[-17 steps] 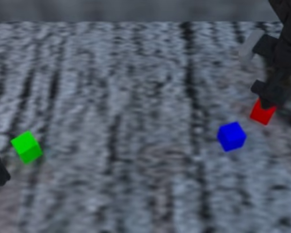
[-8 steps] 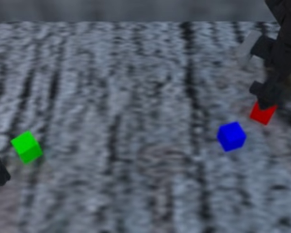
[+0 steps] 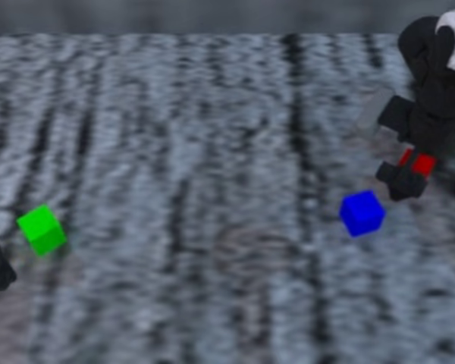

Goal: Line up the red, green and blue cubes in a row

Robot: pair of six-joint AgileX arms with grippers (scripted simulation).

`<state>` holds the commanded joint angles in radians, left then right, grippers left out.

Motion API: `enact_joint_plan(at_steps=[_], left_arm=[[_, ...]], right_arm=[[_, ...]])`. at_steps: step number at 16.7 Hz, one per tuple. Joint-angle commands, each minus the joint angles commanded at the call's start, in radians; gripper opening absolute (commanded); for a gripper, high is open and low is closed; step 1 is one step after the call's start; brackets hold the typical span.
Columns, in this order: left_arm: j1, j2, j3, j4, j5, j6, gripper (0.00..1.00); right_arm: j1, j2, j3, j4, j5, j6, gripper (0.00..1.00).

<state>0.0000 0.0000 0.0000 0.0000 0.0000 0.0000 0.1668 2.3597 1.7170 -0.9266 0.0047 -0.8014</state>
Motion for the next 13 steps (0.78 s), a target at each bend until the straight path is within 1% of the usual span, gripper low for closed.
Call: enact_joint_plan(at_steps=[4,13], left_arm=[[0.0,0.0,0.0,0.0,0.0,0.0,1.0],[0.0,0.0,0.0,0.0,0.0,0.0,1.0]], right_arm=[[0.0,0.002,-0.003,0.004,0.0,0.0,1.0],[0.0,0.002,-0.003,0.004,0.0,0.0,0.32]])
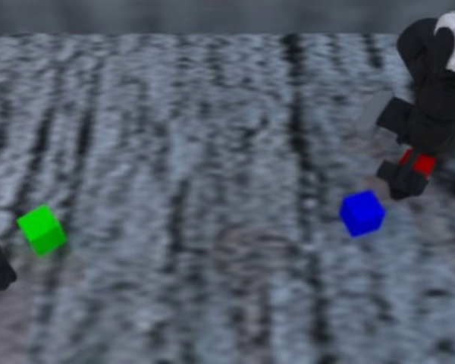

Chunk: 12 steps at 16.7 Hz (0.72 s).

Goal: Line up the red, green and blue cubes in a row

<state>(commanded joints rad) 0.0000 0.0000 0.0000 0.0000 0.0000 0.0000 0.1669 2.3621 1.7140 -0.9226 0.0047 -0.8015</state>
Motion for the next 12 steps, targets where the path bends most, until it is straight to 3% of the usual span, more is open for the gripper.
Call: enact_joint_plan(at_steps=[4,12], left_arm=[[0.0,0.0,0.0,0.0,0.0,0.0,1.0],[0.0,0.0,0.0,0.0,0.0,0.0,1.0]], right_arm=[[0.0,0.0,0.0,0.0,0.0,0.0,0.02],[0.0,0.0,0.0,0.0,0.0,0.0,0.0]])
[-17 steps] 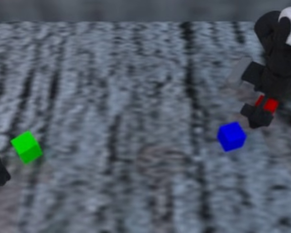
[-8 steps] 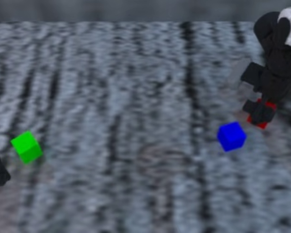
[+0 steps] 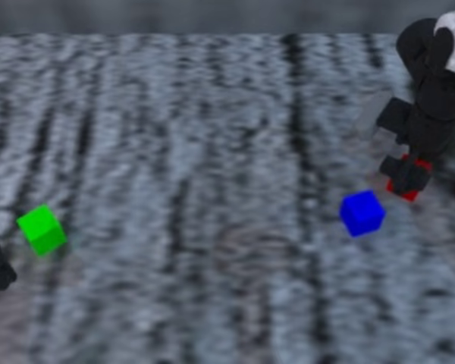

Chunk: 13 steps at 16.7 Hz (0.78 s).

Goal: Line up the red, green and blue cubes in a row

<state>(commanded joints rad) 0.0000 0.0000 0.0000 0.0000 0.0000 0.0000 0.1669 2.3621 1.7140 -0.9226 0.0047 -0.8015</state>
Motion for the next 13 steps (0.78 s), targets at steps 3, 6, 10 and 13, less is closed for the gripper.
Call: enact_joint_plan(at_steps=[3,6,10,13], left_arm=[[0.0,0.0,0.0,0.0,0.0,0.0,1.0],[0.0,0.0,0.0,0.0,0.0,0.0,1.0],[0.0,0.0,0.0,0.0,0.0,0.0,1.0],[0.0,0.0,0.0,0.0,0.0,0.0,1.0]], right_arm=[[0.002,-0.041,0.016,-0.043,-0.013,0.013,0.0],[0.003,-0.069,0.081,-0.138,-0.014,0.015,0.0],[0.009,-0.109,0.156,-0.255,-0.013,0.013,0.0],[0.009,-0.111,0.159,-0.259,-0.013,0.013,0.0]])
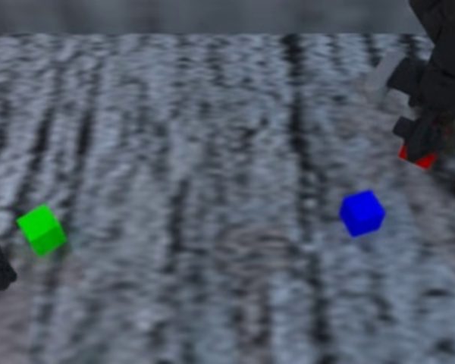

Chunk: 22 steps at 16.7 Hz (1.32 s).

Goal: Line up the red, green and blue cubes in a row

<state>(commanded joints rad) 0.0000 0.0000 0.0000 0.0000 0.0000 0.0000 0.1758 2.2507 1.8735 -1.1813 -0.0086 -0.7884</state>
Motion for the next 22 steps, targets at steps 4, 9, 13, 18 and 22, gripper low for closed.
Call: enact_joint_plan(at_steps=[4,9,13,18,22], left_arm=[[0.0,0.0,0.0,0.0,0.0,0.0,1.0],[0.0,0.0,0.0,0.0,0.0,0.0,1.0],[0.0,0.0,0.0,0.0,0.0,0.0,1.0],[0.0,0.0,0.0,0.0,0.0,0.0,1.0],[0.0,0.0,0.0,0.0,0.0,0.0,1.0]], right_arm=[[0.032,0.013,0.016,-0.007,0.0,0.009,0.0],[0.27,0.055,0.11,-0.058,0.001,0.066,0.0],[0.534,0.095,0.195,-0.113,0.001,0.128,0.0],[0.768,0.117,0.272,-0.153,0.005,0.189,0.0],[0.791,0.118,0.28,-0.157,0.006,0.197,0.0]])
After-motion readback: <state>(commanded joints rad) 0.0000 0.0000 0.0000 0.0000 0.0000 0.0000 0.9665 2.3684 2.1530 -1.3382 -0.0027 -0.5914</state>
